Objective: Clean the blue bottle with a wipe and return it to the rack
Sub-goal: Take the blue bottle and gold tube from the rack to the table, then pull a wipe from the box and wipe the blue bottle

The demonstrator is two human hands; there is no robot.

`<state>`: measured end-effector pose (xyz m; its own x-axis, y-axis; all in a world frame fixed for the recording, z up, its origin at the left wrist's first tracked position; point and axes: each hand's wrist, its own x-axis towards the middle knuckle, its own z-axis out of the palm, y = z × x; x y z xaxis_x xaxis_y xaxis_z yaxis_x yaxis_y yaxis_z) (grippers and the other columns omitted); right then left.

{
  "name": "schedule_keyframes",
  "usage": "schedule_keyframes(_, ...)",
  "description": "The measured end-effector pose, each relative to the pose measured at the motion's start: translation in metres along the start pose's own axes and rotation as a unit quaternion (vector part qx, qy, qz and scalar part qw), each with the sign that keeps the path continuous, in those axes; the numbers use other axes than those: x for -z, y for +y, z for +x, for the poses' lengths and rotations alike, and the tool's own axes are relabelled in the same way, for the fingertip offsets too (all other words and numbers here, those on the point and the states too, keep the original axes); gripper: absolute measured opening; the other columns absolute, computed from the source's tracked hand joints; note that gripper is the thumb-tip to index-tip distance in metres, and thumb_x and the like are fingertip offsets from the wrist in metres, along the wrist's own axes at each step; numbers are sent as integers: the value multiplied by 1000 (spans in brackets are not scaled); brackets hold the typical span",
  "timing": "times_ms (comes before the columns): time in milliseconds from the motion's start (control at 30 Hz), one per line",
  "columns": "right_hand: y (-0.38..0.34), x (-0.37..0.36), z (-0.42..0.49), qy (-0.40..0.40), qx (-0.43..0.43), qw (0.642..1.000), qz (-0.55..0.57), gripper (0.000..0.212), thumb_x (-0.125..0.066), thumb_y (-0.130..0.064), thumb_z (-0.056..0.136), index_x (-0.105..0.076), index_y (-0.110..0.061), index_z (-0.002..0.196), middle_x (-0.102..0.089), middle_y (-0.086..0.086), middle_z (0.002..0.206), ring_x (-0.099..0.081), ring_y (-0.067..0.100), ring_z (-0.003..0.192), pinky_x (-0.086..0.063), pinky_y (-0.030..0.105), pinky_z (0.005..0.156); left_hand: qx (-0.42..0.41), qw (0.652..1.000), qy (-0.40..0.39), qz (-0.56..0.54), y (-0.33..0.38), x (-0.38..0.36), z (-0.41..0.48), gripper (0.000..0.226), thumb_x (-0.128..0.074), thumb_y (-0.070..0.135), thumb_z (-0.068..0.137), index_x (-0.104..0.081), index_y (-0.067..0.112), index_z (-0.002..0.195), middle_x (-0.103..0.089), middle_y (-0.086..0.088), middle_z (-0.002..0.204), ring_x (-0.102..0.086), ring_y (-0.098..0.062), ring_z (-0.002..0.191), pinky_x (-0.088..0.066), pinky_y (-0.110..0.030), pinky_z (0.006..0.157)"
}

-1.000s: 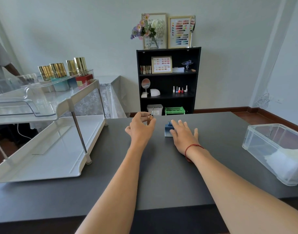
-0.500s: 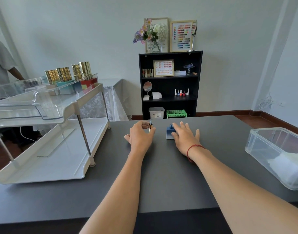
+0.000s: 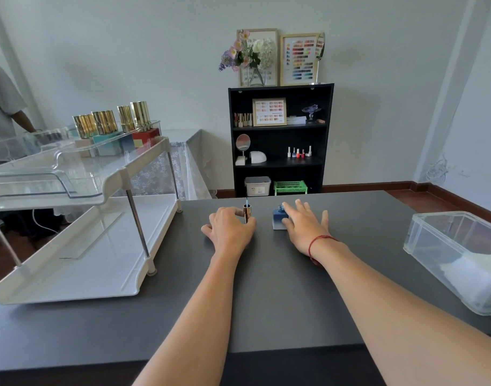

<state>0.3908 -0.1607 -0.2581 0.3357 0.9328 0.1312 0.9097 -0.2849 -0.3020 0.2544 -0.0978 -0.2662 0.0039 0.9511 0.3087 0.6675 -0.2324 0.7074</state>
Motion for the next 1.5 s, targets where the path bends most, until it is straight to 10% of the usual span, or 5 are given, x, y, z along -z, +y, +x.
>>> schedule_keyframes(600, 2, 4, -5, -1, 7, 999, -45, 50, -28, -29, 102, -14, -19, 149, -9, 4, 160, -3, 22, 148, 5, 56, 115, 8, 997, -51, 53, -2, 4, -2, 17, -61, 33, 83, -71, 20, 88, -65, -3, 92, -53, -26, 111, -10, -49, 117)
schedule_keyframes(767, 5, 13, -18, -4, 3, 999, -54, 51, -27, -31, 102, -11, -19, 150, -5, 4, 160, -1, 22, 148, 6, 55, 115, 7, 994, -80, 75, 0, 11, -6, 37, -64, 43, 81, -62, 21, 110, -61, -7, 120, -42, -27, 129, -1, -52, 116)
schedule_keyframes(933, 13, 37, -34, 23, -6, 998, -51, 52, -26, -33, 102, -12, -18, 149, -7, 5, 160, -2, 22, 148, 5, 55, 115, -31, 992, -61, 102, 3, 24, -24, 89, -52, 61, 82, -21, 11, 149, -12, -11, 159, 2, -25, 148, 3, -56, 115)
schedule_keyframes(1100, 25, 75, -63, 58, -13, 997, -54, 52, -27, -32, 102, -12, -17, 149, -8, 5, 160, -3, 21, 148, 4, 56, 115, -123, 987, -3, 100, 61, 38, -45, 77, -41, 58, 89, -26, 9, 147, -14, -13, 158, 3, -23, 148, 3, -52, 117)
schedule_keyframes(1500, 143, 149, -138, 122, -170, 975, -78, 49, -26, -36, 100, -24, -17, 146, -20, 6, 156, -12, 23, 146, -4, 59, 114, -249, 941, -202, 110, 176, -39, -141, 69, -25, 56, 95, -25, 11, 147, -16, -14, 158, 2, -27, 148, 0, -49, 119)
